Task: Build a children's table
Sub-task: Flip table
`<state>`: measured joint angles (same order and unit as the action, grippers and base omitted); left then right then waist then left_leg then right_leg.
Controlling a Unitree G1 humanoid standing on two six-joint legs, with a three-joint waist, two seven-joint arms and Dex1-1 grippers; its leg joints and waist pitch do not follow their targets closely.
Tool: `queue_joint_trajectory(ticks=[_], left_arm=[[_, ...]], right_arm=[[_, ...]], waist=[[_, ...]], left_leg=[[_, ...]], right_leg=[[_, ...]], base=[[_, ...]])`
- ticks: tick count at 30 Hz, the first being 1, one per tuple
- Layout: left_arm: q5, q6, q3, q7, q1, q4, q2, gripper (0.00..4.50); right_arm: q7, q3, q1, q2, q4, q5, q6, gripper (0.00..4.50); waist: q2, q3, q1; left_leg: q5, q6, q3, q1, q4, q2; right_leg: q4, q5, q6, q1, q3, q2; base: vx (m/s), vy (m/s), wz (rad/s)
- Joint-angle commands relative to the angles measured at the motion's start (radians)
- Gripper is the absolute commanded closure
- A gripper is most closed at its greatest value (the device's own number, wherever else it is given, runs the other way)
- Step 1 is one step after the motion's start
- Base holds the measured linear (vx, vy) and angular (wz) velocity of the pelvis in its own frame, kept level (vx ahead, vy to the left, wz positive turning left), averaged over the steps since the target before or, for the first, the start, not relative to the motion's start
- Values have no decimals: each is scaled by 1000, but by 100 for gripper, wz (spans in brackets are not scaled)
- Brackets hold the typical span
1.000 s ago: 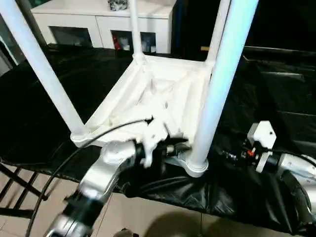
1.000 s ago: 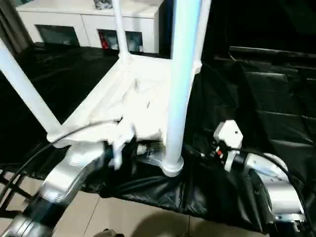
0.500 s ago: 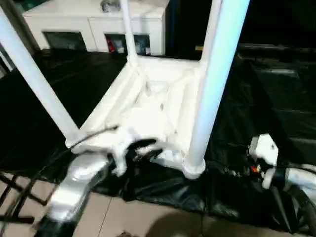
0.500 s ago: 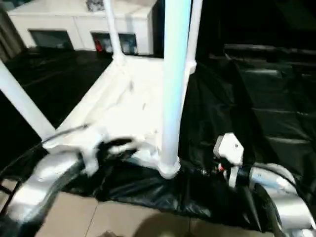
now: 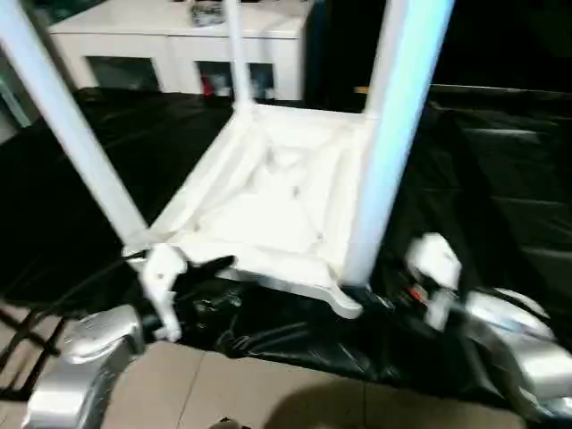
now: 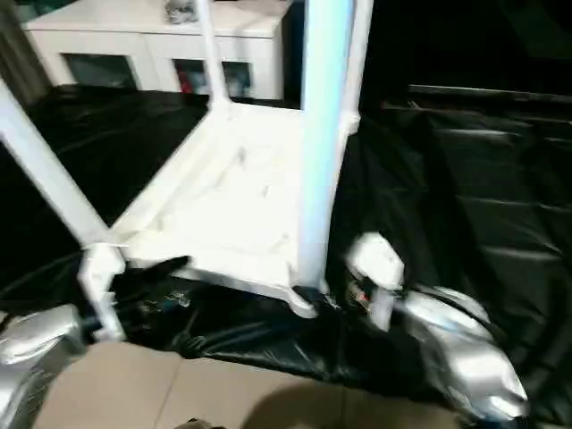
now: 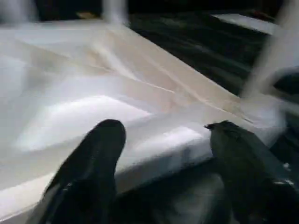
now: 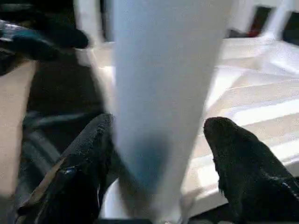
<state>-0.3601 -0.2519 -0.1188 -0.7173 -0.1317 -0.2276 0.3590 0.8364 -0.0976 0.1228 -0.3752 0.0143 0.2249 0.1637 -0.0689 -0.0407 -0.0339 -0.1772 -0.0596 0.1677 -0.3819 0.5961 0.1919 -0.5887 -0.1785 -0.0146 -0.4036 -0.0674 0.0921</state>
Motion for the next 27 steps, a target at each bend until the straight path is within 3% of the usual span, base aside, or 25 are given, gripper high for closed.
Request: queue_joint_trajectory(ticks=[1,4,5,6,9,12,14,16,18,19,20,21,22,23,24,25,26,27], left_arm=[[-10,30,-56,62,-35,-51,-19,81],[-7,80,-84,119,-114,-114,-84,66],[2,98,-83,137,-130,-125,-103,61],[8,108,-82,148,-136,-129,-114,44],[14,111,-69,157,-143,-135,-123,25],[58,106,-45,205,-144,-135,-135,6],[105,102,-32,269,-138,-127,-158,6],[134,114,-24,310,-126,-116,-183,6],[148,121,-18,330,-120,-110,-195,6],[166,125,-8,349,-114,-100,-203,6],[201,141,6,380,-112,-68,-211,6],[220,159,9,395,-111,-49,-216,6],[229,170,9,404,-112,-41,-219,6],[232,169,8,416,-111,-39,-225,6],[232,169,8,418,-111,-39,-226,6],[243,165,14,435,-107,-45,-235,6],[255,163,25,442,-104,-49,-238,6],[258,163,29,445,-103,-50,-239,6]], right_arm=[[-68,25,25,-5,-37,-25,-3,117],[-137,87,48,-6,-90,-31,-9,117],[-142,102,48,-12,-93,-25,-6,117],[-143,109,47,-15,-93,-21,-4,117],[-146,116,42,-22,-92,-27,-11,117],[-146,119,12,-16,-46,-18,-5,117],[-170,117,-35,-2,26,-3,13,117],[-210,116,-100,21,98,12,49,117],[-236,114,-143,33,135,5,52,117],[-267,115,-189,52,173,0,58,117],[-324,119,-280,90,236,-12,58,117],[-354,122,-321,111,263,-19,58,117],[-368,123,-338,120,277,-24,60,117],[-390,131,-348,137,287,-20,75,117],[-394,132,-349,139,289,-19,77,117],[-437,137,-355,161,311,-26,97,117],[-456,128,-348,163,312,-54,77,117],[-462,124,-344,163,310,-65,68,117]], waist=[[2,33,0],[5,31,2],[13,31,3],[10,29,-3],[15,23,-3],[19,19,7],[19,20,5],[14,15,13],[12,10,21],[2,7,23],[-3,-2,32],[-12,-11,29],[-20,-17,25],[-23,-14,-62],[-22,-1,-78],[70,9,-25],[76,-17,-14],[48,2,-19]], left_leg=[[-546,-19,-24,19,-94,24],[-558,-15,-24,21,-97,26],[-563,-13,-23,21,-98,26],[-573,-12,-19,31,-95,25],[-599,-12,-17,41,-89,18],[-621,-17,-30,24,-99,20],[-601,-17,-27,29,-97,18],[-598,-14,-29,24,-102,17],[-640,-13,-34,28,-106,20],[-666,-17,-38,30,-111,23],[-731,-20,-46,29,-127,31],[-814,-24,-43,35,-153,42],[-864,-26,-39,13,-187,59],[-942,-39,-16,-103,-255,98],[-894,-23,20,-74,-244,88],[-630,-34,3,60,-83,21],[-189,17,-27,70,111,-47],[-78,35,-72,0,95,-51]], right_leg=[[109,-613,63,16,21,39],[112,-602,66,17,20,37],[117,-607,59,18,19,36],[123,-620,53,6,22,34],[138,-678,25,-2,15,30],[136,-697,-8,18,1,33],[143,-699,-16,16,4,35],[149,-706,-20,19,-2,33],[162,-702,-29,25,-21,28],[163,-691,-27,27,-28,26],[166,-658,-27,39,-45,17],[158,-610,-19,50,-65,0],[109,-558,-4,81,-71,-7],[-130,-302,32,168,-17,-1],[-117,-271,34,135,11,-1],[38,-774,-63,10,74,46],[188,-1241,-68,-80,111,111],[146,-1169,-41,15,140,138]], base=[[0,0,0],[0,0,0],[0,0,0],[0,0,0],[-17,1,2],[0,0,0],[0,0,0],[0,0,0],[0,0,0],[0,0,0],[0,0,0],[-66,20,-6],[-56,6,1],[-71,-43,13],[27,-119,10],[27,-119,10],[36,-91,-13],[19,3,-21]])
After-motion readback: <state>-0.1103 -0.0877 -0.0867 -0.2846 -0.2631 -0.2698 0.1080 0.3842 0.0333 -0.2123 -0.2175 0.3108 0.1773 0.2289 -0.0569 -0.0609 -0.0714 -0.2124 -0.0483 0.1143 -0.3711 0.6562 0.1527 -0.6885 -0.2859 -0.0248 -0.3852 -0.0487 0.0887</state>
